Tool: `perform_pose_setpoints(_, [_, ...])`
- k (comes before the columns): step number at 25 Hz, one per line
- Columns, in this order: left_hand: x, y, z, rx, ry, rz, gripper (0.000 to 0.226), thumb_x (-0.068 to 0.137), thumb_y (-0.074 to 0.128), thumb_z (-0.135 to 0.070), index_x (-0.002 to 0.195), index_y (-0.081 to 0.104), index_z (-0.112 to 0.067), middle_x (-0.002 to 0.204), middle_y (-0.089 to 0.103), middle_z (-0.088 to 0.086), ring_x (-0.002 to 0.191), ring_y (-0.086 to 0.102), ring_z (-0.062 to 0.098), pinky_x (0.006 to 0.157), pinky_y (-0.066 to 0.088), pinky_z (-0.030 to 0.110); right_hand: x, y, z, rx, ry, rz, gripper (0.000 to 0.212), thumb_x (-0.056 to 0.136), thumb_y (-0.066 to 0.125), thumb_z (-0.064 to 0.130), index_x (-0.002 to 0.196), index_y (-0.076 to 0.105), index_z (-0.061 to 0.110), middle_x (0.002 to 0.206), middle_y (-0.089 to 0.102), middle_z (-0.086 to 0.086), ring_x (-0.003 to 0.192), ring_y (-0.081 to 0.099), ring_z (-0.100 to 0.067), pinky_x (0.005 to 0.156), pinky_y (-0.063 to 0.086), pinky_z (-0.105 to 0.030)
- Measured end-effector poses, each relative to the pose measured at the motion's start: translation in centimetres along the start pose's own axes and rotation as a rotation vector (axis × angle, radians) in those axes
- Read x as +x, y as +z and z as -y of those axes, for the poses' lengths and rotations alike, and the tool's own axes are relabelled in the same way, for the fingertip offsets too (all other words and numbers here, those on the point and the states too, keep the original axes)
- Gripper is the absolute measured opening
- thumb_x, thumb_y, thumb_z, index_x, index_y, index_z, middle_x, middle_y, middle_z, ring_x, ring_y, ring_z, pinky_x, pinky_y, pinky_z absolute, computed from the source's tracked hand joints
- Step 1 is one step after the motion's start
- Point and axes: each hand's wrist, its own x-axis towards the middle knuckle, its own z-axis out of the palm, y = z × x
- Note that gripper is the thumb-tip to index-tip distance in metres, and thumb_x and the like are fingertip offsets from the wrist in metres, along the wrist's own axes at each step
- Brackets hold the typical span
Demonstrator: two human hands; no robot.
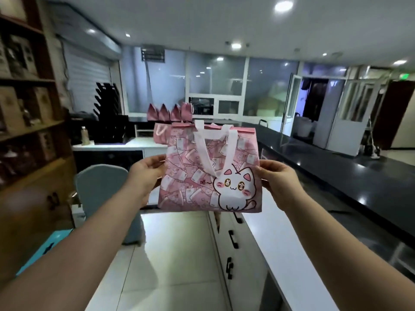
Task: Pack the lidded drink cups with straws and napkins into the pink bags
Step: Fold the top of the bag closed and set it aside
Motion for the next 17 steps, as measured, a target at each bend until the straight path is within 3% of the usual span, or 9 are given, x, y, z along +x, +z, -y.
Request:
perform_pose_setpoints(7, [16.3,3.9,-1.4,0.022,-0.021,-0.04,0.021,0.092,0.057,0.001,0.104,0.062,-0.016,0.098,0.068,0.004,0.081,0.065,0.018,0.08,0.055,0.038,17.4,4.2,1.1,0.031,-0.038,0.022,0.013,0.087,0.066,0.006,0.099,0.069,0.003,0.095,0.073,-0.018,0.09,0.07,-0.035,0.082,0.056,-0.049])
perform_pose_setpoints(9, [20.9,5.7,-0.9,0.014,0.002,-0.077,0.024,0.091,0.056,0.001,0.108,0.063,-0.016,0.097,0.069,0.003,0.078,0.064,0.017,0.078,0.054,0.037,22.6,4.8,1.0,0.038,-0.073,0.011,0.011,0.087,0.067,0.009,0.097,0.07,0.006,0.092,0.073,-0.015,0.082,0.072,-0.03,0.075,0.058,-0.044])
perform_pose_setpoints(12, [27.8,8.6,-0.9,0.039,0.074,-0.069,0.026,0.091,0.055,0.004,0.106,0.063,-0.015,0.095,0.067,0.001,0.077,0.062,0.016,0.07,0.053,0.032,30.1,5.4,1.1,0.053,-0.12,0.005,0.011,0.088,0.065,0.006,0.099,0.067,0.004,0.085,0.072,-0.012,0.06,0.07,-0.016,0.052,0.054,-0.025])
perform_pose_setpoints(17, [39.4,12.8,-3.8,0.065,0.187,-0.069,0.025,0.091,0.056,0.004,0.095,0.062,-0.02,0.093,0.066,0.0,0.071,0.061,0.014,0.05,0.05,0.021,42.1,6.7,3.2,0.077,-0.181,0.052,0.008,0.09,0.062,0.003,0.098,0.063,0.003,0.077,0.066,-0.009,0.047,0.063,-0.009,0.042,0.048,-0.019])
